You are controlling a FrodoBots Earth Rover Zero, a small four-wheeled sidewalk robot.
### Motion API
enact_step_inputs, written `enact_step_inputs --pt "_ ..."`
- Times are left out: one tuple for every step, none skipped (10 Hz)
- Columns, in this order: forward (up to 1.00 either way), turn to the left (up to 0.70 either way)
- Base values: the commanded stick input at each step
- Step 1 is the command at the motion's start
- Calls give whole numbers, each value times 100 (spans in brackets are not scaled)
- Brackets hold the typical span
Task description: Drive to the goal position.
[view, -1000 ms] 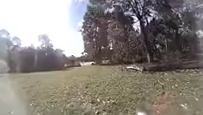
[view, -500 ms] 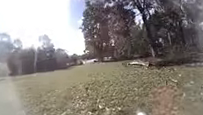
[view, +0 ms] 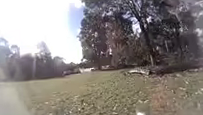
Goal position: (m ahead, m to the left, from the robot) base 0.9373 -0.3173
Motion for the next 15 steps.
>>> enact_step_inputs --pt "70 3" --pt "70 2" --pt "70 2" --pt "70 2" --pt "70 2" --pt "70 2" --pt "70 1" --pt "70 0" --pt "70 0" --pt "70 0" --pt "70 0" --pt "70 0" --pt "70 0" --pt "70 0" --pt "70 0"
